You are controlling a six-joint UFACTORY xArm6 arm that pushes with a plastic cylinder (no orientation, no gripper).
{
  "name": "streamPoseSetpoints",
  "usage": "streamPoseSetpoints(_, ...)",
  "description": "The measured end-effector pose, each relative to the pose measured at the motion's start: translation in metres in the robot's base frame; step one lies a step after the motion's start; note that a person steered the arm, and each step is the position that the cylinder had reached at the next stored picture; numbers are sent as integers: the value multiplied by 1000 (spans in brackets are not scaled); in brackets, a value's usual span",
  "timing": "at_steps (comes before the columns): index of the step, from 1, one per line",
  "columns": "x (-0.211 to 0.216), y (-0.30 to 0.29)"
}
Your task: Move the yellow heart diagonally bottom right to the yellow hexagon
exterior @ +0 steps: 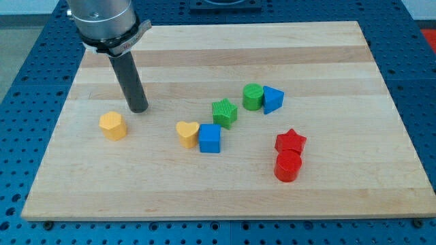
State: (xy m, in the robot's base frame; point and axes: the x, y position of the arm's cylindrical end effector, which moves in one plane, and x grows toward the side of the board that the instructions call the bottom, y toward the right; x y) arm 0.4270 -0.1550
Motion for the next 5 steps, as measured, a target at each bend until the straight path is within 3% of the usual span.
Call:
streamPoseSetpoints(3, 21, 80)
streamPoseSetpoints(5, 58, 77)
